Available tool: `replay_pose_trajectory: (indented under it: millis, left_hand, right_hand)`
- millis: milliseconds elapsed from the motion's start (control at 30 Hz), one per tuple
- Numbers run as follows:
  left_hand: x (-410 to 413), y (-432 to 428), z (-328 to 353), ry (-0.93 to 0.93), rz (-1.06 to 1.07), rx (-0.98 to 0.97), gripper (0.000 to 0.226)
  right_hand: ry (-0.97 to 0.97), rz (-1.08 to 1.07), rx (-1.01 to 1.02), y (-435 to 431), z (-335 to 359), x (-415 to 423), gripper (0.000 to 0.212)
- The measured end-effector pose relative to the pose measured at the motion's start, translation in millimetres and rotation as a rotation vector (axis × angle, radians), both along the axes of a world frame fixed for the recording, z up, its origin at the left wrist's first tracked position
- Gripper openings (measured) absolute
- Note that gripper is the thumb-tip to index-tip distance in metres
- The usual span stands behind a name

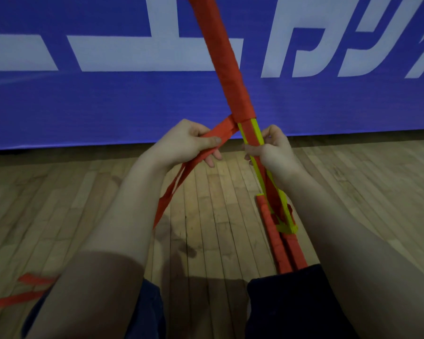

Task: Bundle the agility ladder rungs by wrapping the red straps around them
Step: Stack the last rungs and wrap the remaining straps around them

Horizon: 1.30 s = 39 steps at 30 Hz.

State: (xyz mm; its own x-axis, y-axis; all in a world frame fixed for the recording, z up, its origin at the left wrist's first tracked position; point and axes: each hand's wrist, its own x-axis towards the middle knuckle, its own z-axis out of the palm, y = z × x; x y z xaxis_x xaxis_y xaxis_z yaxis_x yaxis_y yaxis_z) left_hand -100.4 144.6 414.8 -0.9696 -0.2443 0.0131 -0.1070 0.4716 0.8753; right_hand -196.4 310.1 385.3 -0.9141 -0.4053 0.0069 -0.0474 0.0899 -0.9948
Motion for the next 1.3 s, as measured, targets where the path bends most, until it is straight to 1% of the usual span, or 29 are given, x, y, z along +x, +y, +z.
replay_pose_trajectory:
  millis: [67,200,333,400,500,533,600,700,733,800,933,1067,1200,1300]
  left_hand:
    - [-2.8,13.0,-1.0,0.013,-0.032,0.020,0.024]
    - [-9.0,33.6,-1.4,0.017,-0.056,0.106,0.023]
    - [-14.7,41.7,-3.7,0.016,0.052,0.142,0.028]
    - [-17.1,46.1,-4.0,0.030,0.169,0.141,0.033]
    - [-19.8,45.4,-8.2,0.085,0.337,0.085,0.049]
    - [-20.4,42.9,-10.2,0.107,0.367,0.073,0.051]
    - [-21.0,35.3,-13.6,0.130,0.397,0.072,0.047]
    - [-19.5,25.7,-13.4,0.156,0.394,0.095,0.039]
    - [-18.7,23.7,-12.9,0.164,0.381,0.101,0.038]
    - [-17.1,21.3,-12.3,0.176,0.350,0.111,0.039]
    - [-14.0,19.6,-10.1,0.164,0.295,0.116,0.043]
    - [-11.3,17.4,-5.5,0.163,0.214,0.097,0.050]
    - [-10.6,14.8,-3.8,0.170,0.182,0.142,0.047]
    - [-9.5,10.0,-5.3,0.153,0.194,0.147,0.042]
  right_hand:
    - [0.077,-0.044,0.105,-5.6,-5.2,-0.7,0.038]
    - [0.191,-0.047,0.301,-12.8,-12.9,-0.4,0.034]
    - [0.369,-0.090,0.549,-14.1,-14.0,3.3,0.033]
    - [0.367,-0.091,0.600,-17.4,-12.9,6.9,0.034]
    - [0.177,-0.077,0.476,-21.7,-2.5,14.0,0.041]
    - [0.118,-0.061,0.417,-22.3,-0.8,14.0,0.038]
    - [0.057,-0.007,0.333,-20.2,0.4,11.0,0.029]
    - [0.008,0.124,0.232,-12.4,-0.9,4.9,0.044]
    - [-0.006,0.150,0.202,-9.9,-1.4,3.0,0.045]
    - [-0.009,0.187,0.182,-6.2,-1.4,0.4,0.048]
    - [0.099,0.293,0.261,-2.7,0.6,5.3,0.060]
    - [0.070,0.300,0.138,-3.1,-0.6,13.2,0.071]
    - [0.004,0.299,-0.016,-4.3,5.0,16.9,0.057]
    - [0.034,0.304,0.019,-5.3,7.9,14.6,0.054]
